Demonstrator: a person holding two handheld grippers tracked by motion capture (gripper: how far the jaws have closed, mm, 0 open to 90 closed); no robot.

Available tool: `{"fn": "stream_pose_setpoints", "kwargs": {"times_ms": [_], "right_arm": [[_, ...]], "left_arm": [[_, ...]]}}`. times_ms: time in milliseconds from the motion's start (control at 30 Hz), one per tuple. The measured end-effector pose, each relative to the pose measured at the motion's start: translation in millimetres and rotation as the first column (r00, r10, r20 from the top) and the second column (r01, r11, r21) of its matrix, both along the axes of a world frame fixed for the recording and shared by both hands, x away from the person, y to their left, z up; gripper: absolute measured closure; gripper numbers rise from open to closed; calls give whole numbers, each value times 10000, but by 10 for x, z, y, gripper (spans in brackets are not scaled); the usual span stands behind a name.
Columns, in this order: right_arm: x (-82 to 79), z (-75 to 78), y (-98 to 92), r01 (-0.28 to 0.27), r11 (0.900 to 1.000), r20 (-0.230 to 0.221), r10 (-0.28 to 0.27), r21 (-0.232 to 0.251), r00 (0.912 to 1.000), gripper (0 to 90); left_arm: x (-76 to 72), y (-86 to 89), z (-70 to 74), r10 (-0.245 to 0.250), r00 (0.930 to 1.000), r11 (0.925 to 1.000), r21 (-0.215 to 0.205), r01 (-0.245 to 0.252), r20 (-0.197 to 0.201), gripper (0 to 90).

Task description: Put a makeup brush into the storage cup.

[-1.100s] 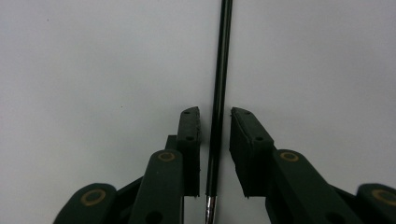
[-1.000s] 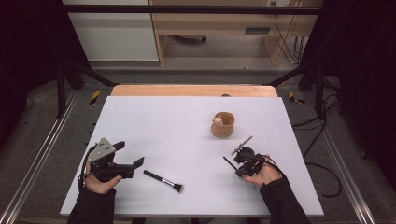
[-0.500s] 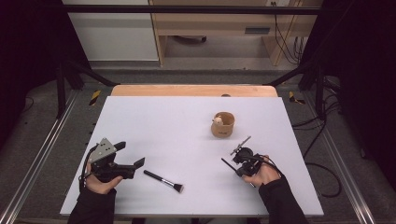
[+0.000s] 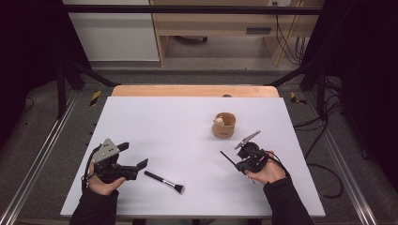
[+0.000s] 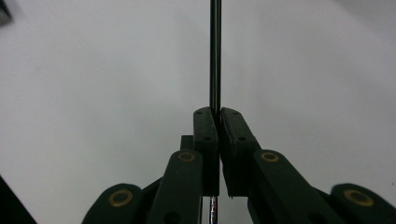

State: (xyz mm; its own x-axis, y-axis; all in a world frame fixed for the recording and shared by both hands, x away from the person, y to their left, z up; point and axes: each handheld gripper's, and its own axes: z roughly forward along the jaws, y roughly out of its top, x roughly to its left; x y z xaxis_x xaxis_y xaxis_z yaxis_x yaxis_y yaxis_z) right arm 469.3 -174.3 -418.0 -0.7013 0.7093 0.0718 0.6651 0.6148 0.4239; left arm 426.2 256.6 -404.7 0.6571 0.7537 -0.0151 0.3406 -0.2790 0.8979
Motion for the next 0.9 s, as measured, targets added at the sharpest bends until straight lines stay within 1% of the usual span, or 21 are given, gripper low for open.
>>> {"fn": "stream_pose_setpoints", "kwargs": {"times_ms": [33, 67, 133, 200, 333, 467, 533, 600, 633, 667, 733, 900], "right_arm": [[2, 27, -3, -118, 9999, 149, 117, 108, 9998, 858], [0, 47, 1, -114, 9997, 148, 111, 216, 9998, 858], [2, 96, -4, -193, 9986, 346, 176, 494, 9992, 858], [6, 131, -10, -245, 9970, 418, 215, 735, 9989, 858], [12, 174, -7, -326, 9960, 544, 282, 827, 9981, 858], [12, 221, -3, -492, 9930, 728, 415, 1071, 9965, 858], [3, 245, 13, -597, 9922, 795, 511, 1093, 9955, 858], [-11, 273, 31, -749, 9903, 924, 642, 1172, 9936, 858], [-18, 286, 39, -748, 9896, 900, 640, 1226, 9939, 858], [-22, 295, 45, -852, 9887, 992, 731, 1237, 9924, 859], [-36, 324, 67, -951, 9868, 1031, 819, 1311, 9913, 858], [-54, 390, 109, -1309, 9804, 1157, 1144, 1470, 9867, 858]], "left_arm": [[-1, -7, 3, -25, 10000, 10000, 23, 25, 12, 48], [0, -15, 7, -53, 10000, 10000, 46, 53, 26, 48], [2, -28, 15, -84, 10000, 10000, 45, 84, 43, 48], [0, -40, 24, -124, 9999, 9999, 31, 124, 52, 48], [3, -79, 29, -214, 9998, 9997, 72, 214, 57, 51], [19, -151, 41, -371, 9993, 9991, 231, 369, 82, 52], [23, -196, 54, -463, 9989, 9984, 326, 459, 114, 51], [26, -227, 72, -542, 9984, 9978, 379, 535, 163, 51], [27, -245, 84, -593, 9981, 9975, 404, 585, 185, 51], [28, -263, 98, -636, 9977, 9971, 430, 626, 229, 51], [30, -302, 125, -743, 9968, 9963, 450, 729, 305, 51], [38, -425, 163, -1004, 9943, 9932, 631, 980, 352, 52]]}}
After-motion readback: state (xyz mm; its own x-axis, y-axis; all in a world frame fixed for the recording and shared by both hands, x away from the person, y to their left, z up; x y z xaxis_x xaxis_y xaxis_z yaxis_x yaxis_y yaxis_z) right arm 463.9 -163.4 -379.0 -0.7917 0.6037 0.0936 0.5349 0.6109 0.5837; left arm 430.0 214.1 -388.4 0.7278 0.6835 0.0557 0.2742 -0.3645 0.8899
